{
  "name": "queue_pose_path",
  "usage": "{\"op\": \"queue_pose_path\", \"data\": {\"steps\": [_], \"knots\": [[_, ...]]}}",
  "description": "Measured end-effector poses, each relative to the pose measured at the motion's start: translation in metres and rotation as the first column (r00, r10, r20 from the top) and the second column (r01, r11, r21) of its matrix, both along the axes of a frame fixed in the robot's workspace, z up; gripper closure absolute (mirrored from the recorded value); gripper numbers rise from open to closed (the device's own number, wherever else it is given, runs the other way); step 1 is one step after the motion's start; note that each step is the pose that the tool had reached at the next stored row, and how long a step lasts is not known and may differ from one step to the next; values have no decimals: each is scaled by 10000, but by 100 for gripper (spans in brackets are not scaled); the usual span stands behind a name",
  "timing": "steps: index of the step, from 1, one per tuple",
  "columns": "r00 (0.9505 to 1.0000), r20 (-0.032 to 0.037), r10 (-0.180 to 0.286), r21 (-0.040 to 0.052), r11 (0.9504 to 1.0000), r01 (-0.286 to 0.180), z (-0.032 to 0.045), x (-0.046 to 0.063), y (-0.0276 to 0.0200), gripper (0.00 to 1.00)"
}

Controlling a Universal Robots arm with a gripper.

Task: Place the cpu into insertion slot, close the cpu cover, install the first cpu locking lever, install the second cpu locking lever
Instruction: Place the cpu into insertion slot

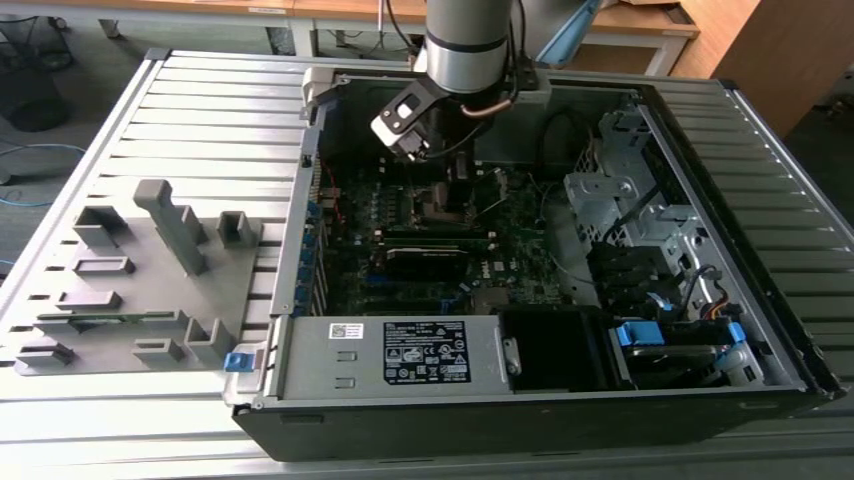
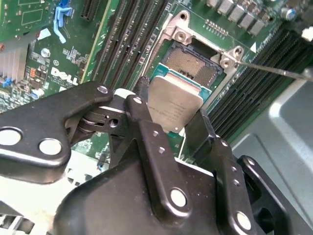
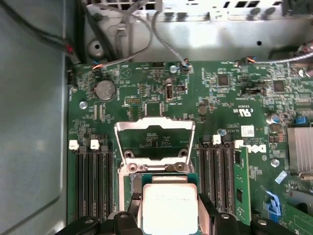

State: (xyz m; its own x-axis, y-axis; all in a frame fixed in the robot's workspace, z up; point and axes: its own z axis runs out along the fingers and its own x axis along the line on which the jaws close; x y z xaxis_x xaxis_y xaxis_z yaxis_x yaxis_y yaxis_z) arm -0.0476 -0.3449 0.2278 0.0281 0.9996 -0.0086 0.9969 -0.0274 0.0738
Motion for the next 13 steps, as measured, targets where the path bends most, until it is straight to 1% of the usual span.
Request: {"op": "queue_pose_path", "data": {"steps": [3,5,11,13], "knots": [[9985,-2,544,-2,9985,-544,-5,0,0,46],[9968,-2,804,-2,9968,-804,-7,0,0,46],[9965,-1,841,0,9965,-841,-7,-2,0,46],[9965,0,840,12,9965,-840,-9,-19,-1,46]]}}
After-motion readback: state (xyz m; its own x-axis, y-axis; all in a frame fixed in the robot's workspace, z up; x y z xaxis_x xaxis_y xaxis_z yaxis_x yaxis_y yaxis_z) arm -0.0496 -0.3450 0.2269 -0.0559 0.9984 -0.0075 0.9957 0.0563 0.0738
